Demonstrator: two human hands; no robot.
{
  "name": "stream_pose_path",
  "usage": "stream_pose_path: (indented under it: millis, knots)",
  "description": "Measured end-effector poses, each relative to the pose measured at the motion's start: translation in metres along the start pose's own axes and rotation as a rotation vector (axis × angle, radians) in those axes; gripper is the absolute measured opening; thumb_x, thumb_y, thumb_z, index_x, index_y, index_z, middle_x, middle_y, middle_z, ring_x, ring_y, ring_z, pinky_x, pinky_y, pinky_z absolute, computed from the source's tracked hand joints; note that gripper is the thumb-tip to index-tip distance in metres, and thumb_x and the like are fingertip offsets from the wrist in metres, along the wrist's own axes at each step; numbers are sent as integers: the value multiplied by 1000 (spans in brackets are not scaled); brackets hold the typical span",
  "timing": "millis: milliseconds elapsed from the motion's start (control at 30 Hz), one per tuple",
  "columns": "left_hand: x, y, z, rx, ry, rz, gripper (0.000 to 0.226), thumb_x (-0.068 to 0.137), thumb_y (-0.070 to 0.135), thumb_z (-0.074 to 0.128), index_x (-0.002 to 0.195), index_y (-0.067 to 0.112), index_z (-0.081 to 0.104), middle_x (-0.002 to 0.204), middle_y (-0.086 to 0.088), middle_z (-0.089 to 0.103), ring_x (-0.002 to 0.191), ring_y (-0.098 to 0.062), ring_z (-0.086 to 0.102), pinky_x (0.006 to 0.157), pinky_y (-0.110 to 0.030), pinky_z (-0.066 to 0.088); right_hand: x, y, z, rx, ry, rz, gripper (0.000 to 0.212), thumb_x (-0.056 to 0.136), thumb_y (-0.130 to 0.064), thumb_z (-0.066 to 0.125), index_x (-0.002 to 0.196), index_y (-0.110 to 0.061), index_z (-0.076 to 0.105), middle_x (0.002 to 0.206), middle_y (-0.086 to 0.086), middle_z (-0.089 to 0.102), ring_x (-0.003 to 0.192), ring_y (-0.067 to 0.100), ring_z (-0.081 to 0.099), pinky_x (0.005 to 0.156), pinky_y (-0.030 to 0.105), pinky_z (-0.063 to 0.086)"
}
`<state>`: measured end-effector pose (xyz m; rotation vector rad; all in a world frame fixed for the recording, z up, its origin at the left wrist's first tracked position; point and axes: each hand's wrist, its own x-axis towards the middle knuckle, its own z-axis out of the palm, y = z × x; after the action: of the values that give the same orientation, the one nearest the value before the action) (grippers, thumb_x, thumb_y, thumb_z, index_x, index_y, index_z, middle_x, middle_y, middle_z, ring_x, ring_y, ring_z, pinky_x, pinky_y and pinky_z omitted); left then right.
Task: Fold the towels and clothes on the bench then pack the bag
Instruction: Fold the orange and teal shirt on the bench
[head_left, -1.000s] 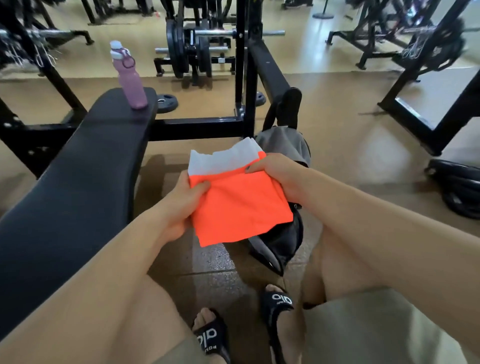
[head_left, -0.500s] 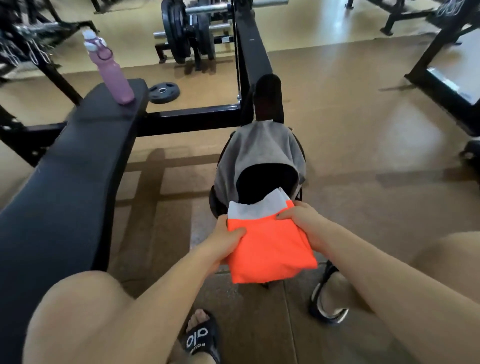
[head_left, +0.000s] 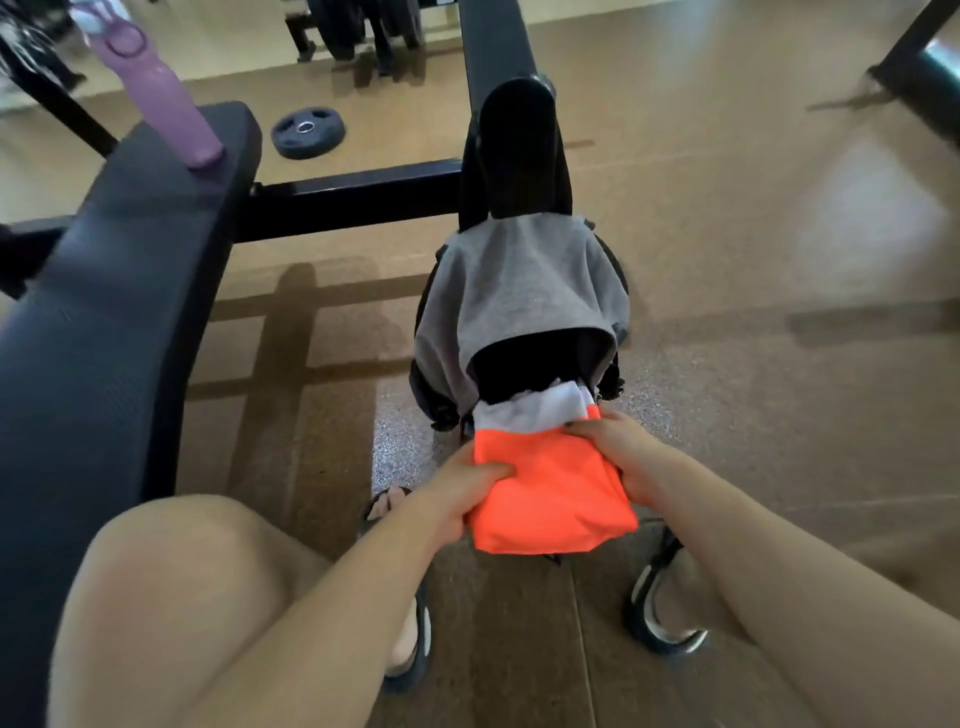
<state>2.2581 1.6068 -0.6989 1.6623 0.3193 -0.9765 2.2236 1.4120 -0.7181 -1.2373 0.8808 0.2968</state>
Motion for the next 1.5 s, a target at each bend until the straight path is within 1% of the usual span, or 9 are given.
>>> stream_pose_path:
  millis: [300, 500, 567, 733, 933, 1033, 1167, 1267, 1500]
  knots:
    - [41, 20, 2, -272, 99, 105, 26, 98, 9, 60, 122, 17, 60, 109, -16, 72, 88, -25, 69, 76, -38, 59, 13, -20, 4, 329, -185, 110, 33, 94, -20, 65, 125, -7, 66, 118, 21, 71, 107, 33, 69, 94, 44, 56]
    - [60, 15, -16, -308, 173, 32, 19, 103, 9, 51, 111, 15, 67, 99, -14, 74, 78, -21, 72, 59, -31, 60, 37, -15, 29, 311, -105, 107, 40, 86, -21, 72, 124, -10, 68, 117, 19, 72, 104, 34, 71, 82, 42, 61]
    - [63, 18, -20, -311, 143, -11, 24, 103, 16, 53, 124, 16, 65, 104, -13, 76, 90, -25, 73, 67, -34, 61, 51, -10, 28, 207, 10, 113, 56, 72, -35, 80, 122, -12, 68, 113, 16, 73, 100, 34, 72, 73, 43, 64]
    - [62, 18, -15, -346, 11, -122, 33, 97, 22, 63, 129, 13, 64, 116, -11, 75, 111, -25, 69, 95, -40, 55, 55, 7, 12, 21, 72, 46, 62, 67, -39, 80, 123, -17, 66, 118, 9, 70, 104, 27, 68, 96, 43, 55]
    - [55, 19, -7, -315, -5, -106, 36, 102, 29, 56, 133, 11, 62, 109, -11, 76, 93, -22, 73, 76, -33, 60, 29, -3, 4, -19, -93, 17, 43, 65, -5, 78, 106, -5, 67, 82, 14, 71, 68, 24, 70, 55, 30, 54]
    - [48, 32, -10, -373, -215, -133, 52, 95, 52, 57, 133, 16, 63, 118, -13, 73, 97, -27, 73, 74, -42, 60, 27, -4, 5, 177, -62, -45, 39, 75, 4, 71, 114, 6, 65, 94, 21, 71, 81, 32, 70, 67, 37, 59]
    - [59, 28, -4, -344, -93, -212, 43, 97, 40, 60, 130, 13, 59, 101, -14, 73, 91, -27, 71, 77, -45, 61, 62, 21, 8, -7, 115, -84, 63, 52, -40, 75, 113, -26, 68, 108, 8, 75, 99, 27, 70, 93, 52, 57]
    - [66, 15, 3, -181, -1, -230, 34, 101, 32, 55, 127, 11, 61, 112, -14, 72, 102, -28, 69, 91, -46, 58, 79, 29, 9, -143, 184, -72, 75, 43, -50, 75, 113, -24, 66, 109, 10, 73, 100, 29, 70, 93, 47, 56]
    - [64, 7, 2, 187, 120, -177, 50, 97, 39, 57, 134, 7, 48, 118, -16, 68, 96, -25, 73, 60, -27, 60, 17, 9, 20, -616, 373, -88, 57, 86, -26, 67, 130, 0, 43, 132, 24, 47, 124, 43, 50, 100, 42, 42]
